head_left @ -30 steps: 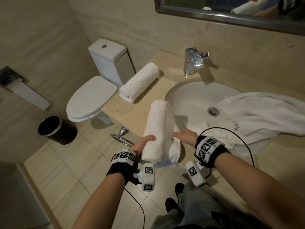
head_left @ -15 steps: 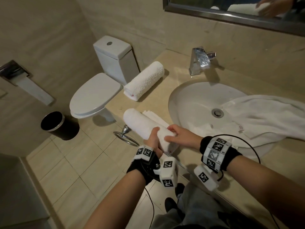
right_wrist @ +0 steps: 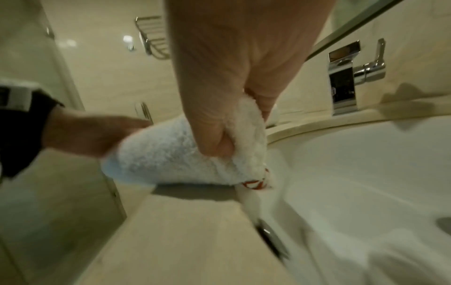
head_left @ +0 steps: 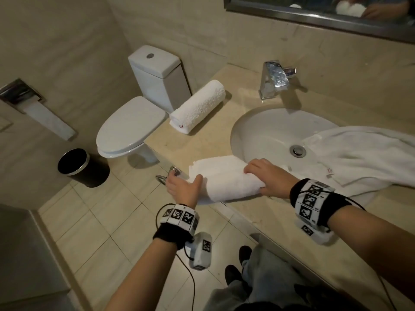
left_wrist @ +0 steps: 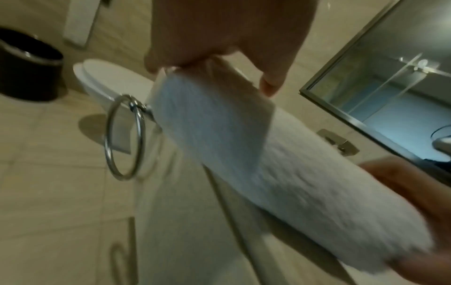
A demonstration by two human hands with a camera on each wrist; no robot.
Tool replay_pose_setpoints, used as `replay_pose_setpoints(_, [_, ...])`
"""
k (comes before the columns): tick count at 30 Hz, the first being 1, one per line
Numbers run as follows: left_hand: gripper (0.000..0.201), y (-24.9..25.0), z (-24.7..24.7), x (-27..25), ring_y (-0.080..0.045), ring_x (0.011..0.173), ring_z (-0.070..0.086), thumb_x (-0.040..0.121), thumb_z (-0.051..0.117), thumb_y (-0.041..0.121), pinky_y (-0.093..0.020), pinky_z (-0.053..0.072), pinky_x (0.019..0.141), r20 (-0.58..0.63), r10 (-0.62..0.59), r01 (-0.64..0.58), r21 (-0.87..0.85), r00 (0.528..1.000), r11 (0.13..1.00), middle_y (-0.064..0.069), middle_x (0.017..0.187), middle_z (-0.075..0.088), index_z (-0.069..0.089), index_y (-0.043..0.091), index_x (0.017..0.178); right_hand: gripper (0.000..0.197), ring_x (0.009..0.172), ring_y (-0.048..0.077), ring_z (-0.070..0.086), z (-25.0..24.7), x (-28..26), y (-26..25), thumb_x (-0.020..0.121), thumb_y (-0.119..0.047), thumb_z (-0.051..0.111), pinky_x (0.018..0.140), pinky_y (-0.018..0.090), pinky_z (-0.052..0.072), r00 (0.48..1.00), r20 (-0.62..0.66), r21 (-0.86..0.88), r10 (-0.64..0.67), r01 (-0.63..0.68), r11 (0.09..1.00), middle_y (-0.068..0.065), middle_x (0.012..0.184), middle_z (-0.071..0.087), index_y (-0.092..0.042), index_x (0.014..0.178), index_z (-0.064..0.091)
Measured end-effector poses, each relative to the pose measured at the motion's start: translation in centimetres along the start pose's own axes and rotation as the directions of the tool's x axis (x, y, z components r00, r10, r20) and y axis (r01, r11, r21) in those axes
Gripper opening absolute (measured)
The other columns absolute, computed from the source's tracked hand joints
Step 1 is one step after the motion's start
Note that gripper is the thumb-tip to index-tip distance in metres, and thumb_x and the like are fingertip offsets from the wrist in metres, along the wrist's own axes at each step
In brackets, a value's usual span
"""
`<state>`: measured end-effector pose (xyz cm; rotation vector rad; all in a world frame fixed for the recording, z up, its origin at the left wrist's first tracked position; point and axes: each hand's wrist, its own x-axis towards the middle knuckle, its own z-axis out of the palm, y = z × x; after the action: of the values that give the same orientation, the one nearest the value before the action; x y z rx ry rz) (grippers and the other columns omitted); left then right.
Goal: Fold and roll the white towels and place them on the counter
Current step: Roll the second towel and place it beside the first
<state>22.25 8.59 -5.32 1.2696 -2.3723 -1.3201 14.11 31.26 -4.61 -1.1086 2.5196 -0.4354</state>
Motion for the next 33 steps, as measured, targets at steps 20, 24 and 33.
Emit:
replay_pose_setpoints(20, [0.1,-6.3,1.4,4.8,-0.037,0.107,0.06,0.056,0.062,0.077,-0.046,0.046,0.098,0.553,-0.339,0.349,0.092,0.761,0.933,-0.018,0.121,0.059,0.054,0.0,0.118,0.062,0.09,0.03,0.058,2.4,-2.6,2.3,0.048,0.009,0.07,0.077,0.036,0.054,0.9,-0.117,-0.411,-0.419,0.341,0.846,0.011,0.103,0.058,-0.013,0.099,0.043])
replay_pose_setpoints(24, [0.035,-4.5,0.3,4.2,-0.022,0.063,0.051,0.074,0.07,0.043,-0.038,0.044,0.079,0.498,-0.239,0.334,-0.109,0.834,0.936,-0.008,0.065,0.056,0.057,0.01,0.071,0.079,0.103,0.024,0.05,1.5,-1.9,2.4,0.038,-0.015,0.085,0.094,0.038,0.045,0.894,0.014,-0.429,-0.447,0.41,0.805,0.005,0.109,0.053,-0.016,0.104,0.042])
replay_pose_setpoints(33, [0.032,-7.3,-1.5,3.8,-0.017,0.052,0.041,0.082,0.063,0.005,-0.025,0.035,0.05,0.135,-0.312,0.331,-0.157,0.941,0.931,-0.005,0.06,0.047,0.039,0.013,0.061,0.083,0.095,0.021,0.056,1.4,-0.8,0.7,0.043,-0.013,0.088,0.078,0.029,0.054,0.891,-0.027,-0.355,-0.453,0.415,0.838,0.007,0.105,0.064,-0.009,0.115,0.047])
